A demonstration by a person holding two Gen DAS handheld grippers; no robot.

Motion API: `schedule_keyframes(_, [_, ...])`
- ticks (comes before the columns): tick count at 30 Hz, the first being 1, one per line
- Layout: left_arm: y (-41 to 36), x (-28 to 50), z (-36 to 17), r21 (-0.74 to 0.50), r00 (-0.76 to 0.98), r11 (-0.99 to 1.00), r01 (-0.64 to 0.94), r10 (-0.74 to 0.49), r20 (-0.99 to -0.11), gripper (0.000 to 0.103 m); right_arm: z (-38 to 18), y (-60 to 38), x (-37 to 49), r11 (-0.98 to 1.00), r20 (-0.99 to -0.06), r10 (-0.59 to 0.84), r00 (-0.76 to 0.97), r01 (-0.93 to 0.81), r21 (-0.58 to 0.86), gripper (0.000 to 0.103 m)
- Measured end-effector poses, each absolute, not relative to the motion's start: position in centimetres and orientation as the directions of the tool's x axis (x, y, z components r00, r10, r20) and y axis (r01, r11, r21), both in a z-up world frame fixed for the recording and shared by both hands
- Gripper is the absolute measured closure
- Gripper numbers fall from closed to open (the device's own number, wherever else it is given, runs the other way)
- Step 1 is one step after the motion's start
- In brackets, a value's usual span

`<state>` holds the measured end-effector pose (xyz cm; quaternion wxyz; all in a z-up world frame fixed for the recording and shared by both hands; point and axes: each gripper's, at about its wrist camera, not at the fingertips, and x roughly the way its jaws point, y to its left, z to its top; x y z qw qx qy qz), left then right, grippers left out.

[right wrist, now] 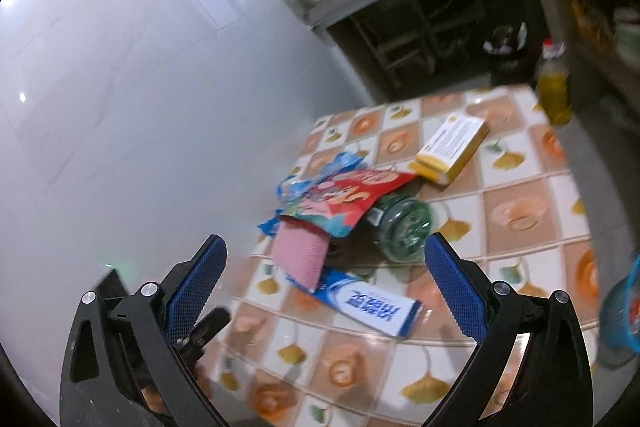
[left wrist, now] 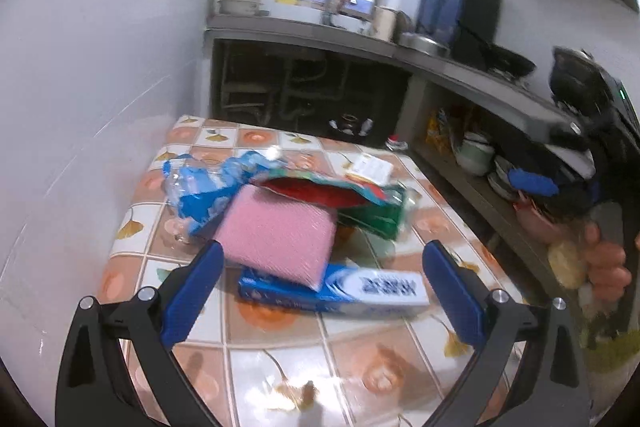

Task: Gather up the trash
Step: 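Close the left tool on the crumpled blue plastic bags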

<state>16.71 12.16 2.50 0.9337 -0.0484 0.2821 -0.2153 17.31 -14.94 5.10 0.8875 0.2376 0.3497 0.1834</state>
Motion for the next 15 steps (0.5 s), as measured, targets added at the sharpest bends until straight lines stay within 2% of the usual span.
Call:
schedule_keyframes(4, [14.0, 19.0, 3.0, -0.235, 0.792, 0.924, 0.303, -0.381, -0.478, 0.006, 4.6, -15.5, 18.7, 0.766, -0.509, 0.546, 0.665, -0.15, 0.626, 0.009])
schedule_keyframes(9, [14.0, 22.1, 3.3, -0.063, 0.834, 0.963, 0.262, -0.259, -0.487, 0.024, 3.6, -15.2, 19.9, 0.741, -0.514, 0.572, 0.64, -0.133, 0.658, 0.01])
schedule_keyframes(11, [13.9, 23.6, 2.8, -0.03, 0.819, 0.957, 0.29, -0.264, -0.51, 0.034, 3.2, -14.8, 20.5, 0.737, -0.522, 0.581, 0.624, -0.132, 0.663, 0.01])
schedule_keyframes(15, [13.9, 26.4, 1.6, -0.028, 0.776, 0.932, 0.361, -0.317, -0.544, 0.039, 2.8, -14.2, 20.9, 0.738, -0.534, 0.59, 0.605, -0.138, 0.66, 0.011])
